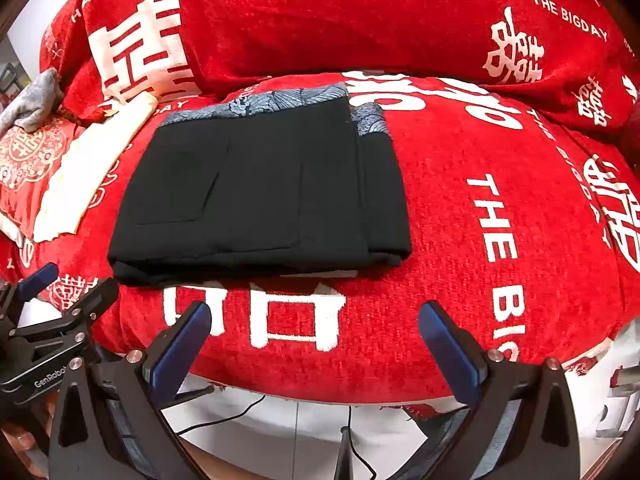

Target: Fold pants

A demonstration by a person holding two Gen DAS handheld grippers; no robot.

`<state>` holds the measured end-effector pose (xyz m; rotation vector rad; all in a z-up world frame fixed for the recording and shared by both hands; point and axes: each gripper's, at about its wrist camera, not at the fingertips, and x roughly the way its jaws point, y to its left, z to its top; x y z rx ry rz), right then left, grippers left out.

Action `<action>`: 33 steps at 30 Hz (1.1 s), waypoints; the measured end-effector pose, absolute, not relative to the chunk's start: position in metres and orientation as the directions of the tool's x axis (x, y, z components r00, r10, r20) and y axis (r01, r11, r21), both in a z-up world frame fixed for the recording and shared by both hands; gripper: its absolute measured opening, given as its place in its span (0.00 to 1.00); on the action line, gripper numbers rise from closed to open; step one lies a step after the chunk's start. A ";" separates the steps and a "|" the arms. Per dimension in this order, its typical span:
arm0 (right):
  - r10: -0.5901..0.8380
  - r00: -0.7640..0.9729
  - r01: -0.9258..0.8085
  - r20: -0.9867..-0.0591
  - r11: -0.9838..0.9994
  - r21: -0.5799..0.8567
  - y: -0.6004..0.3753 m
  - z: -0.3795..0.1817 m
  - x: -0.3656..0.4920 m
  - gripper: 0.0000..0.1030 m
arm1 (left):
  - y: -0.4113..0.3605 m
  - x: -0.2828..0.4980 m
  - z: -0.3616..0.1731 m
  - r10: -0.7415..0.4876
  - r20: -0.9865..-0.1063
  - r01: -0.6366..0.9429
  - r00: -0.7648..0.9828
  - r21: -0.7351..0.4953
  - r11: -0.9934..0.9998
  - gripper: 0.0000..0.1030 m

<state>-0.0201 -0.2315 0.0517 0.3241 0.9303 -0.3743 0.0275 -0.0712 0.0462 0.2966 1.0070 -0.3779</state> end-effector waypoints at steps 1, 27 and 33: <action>-0.173 0.540 0.446 -0.824 0.889 0.105 -0.232 0.051 -0.020 1.00 | -0.071 0.028 0.046 -0.173 -0.864 0.440 0.473 0.061 0.896 0.99; -0.195 0.524 0.454 -0.829 0.888 0.078 -0.233 0.047 -0.016 1.00 | -0.079 0.024 0.042 -0.155 -0.867 0.454 0.474 0.090 0.886 0.99; -0.194 0.524 0.453 -0.829 0.888 0.078 -0.233 0.047 -0.016 1.00 | -0.079 0.024 0.041 -0.153 -0.866 0.456 0.476 0.094 0.885 0.99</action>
